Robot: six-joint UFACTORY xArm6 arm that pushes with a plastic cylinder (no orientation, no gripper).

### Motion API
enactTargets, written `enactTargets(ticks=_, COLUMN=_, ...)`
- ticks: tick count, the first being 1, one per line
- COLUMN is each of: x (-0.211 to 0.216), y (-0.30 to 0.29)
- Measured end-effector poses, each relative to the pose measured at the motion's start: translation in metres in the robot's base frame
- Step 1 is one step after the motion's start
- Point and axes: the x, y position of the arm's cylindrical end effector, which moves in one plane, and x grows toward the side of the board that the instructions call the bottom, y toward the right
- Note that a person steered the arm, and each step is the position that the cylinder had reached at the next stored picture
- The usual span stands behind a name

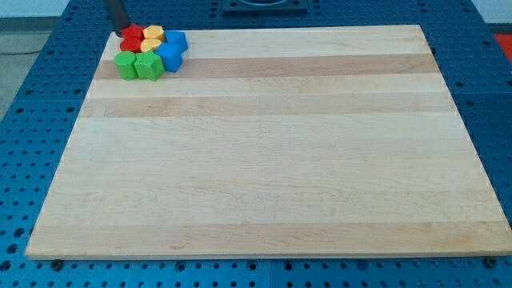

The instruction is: Push the red star into blue cube

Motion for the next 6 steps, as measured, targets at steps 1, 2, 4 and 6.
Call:
enactTargets(ticks=1, x=0.017, y=0.026)
enactTargets(ticks=2, x=0.038, y=0.044)
enactTargets(ticks=4, x=0.042, y=0.061)
enactTargets(ticks=6, x=0.002, y=0.104)
